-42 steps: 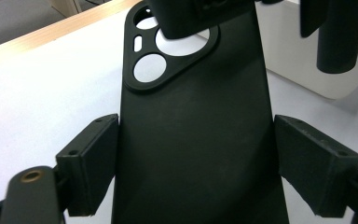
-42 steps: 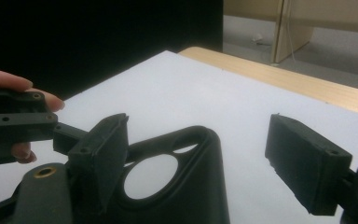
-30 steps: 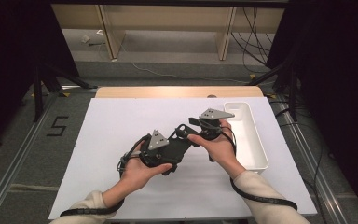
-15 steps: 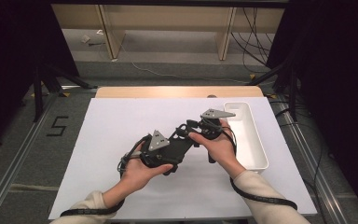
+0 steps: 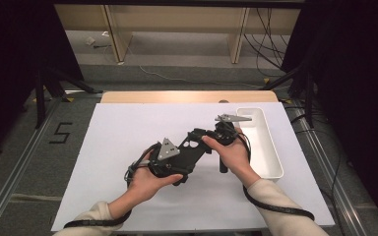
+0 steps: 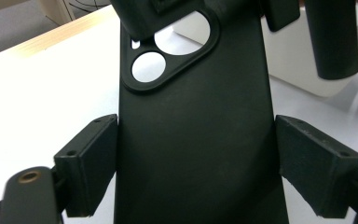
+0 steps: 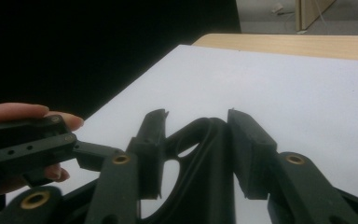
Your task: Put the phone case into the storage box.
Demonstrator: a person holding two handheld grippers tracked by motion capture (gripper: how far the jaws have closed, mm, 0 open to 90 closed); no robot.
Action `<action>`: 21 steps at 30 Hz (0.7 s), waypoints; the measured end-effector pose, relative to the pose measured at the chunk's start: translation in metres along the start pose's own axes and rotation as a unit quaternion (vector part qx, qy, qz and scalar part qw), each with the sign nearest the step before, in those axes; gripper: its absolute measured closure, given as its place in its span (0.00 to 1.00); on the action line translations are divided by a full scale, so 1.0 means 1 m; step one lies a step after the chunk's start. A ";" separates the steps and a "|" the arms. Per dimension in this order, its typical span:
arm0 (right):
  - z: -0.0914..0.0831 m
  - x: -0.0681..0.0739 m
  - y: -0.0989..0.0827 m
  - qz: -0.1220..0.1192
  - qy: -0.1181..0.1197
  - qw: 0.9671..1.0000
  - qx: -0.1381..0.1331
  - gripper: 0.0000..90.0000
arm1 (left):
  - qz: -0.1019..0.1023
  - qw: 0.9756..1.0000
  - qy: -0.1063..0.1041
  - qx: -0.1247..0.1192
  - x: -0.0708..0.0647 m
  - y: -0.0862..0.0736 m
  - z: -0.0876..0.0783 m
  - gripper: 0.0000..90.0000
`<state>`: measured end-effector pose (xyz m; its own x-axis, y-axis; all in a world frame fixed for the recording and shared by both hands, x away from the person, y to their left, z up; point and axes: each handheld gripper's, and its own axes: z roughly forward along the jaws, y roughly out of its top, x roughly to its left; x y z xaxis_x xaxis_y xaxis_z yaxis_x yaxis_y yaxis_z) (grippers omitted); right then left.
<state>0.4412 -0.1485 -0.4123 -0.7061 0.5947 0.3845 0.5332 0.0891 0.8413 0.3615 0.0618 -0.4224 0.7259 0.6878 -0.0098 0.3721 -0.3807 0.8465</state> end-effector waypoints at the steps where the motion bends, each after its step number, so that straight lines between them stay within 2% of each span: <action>1: -0.001 0.000 0.001 0.007 0.002 1.000 0.003 0.69 | 0.002 1.000 0.000 0.000 0.000 0.001 0.000 0.18; 4: -0.003 -0.001 0.002 0.012 0.006 1.000 -0.004 0.72 | 0.005 1.000 0.000 0.001 0.000 0.001 0.000 0.18; 5: -0.004 -0.001 0.002 0.020 0.010 1.000 -0.005 0.74 | 0.006 1.000 0.001 0.001 -0.001 0.000 0.000 0.18; 8: -0.005 0.000 0.004 0.012 0.013 1.000 -0.009 0.76 | 0.009 1.000 0.002 0.000 -0.001 0.000 0.000 0.17; 10: -0.006 0.003 0.005 0.030 0.023 0.999 -0.021 0.81 | 0.012 1.000 0.003 0.002 -0.002 -0.001 0.001 0.17; 14: -0.009 0.009 0.010 0.040 0.039 0.998 -0.036 0.86 | 0.019 1.000 0.007 -0.001 -0.003 -0.001 0.003 0.16; 16: -0.010 0.013 0.012 0.032 0.040 0.998 -0.043 0.86 | 0.017 1.000 0.005 -0.010 -0.002 0.000 0.002 0.18; 17: -0.010 0.015 0.013 0.032 0.050 0.997 -0.041 0.87 | 0.014 1.000 0.000 -0.015 0.000 0.000 0.001 0.19; 19: -0.011 0.018 0.014 0.007 0.039 0.998 -0.038 0.87 | 0.014 1.000 -0.004 -0.024 0.002 0.000 0.000 0.17; 21: -0.011 0.018 0.014 0.008 0.049 0.998 -0.037 0.87 | 0.012 0.999 -0.007 -0.029 0.004 0.000 -0.001 0.16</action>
<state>0.4308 -0.1447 -0.3892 -0.7414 0.5150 0.4303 0.5113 0.0183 0.8592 0.3636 0.0652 -0.4213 0.7422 0.6702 0.0038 0.3204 -0.3597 0.8763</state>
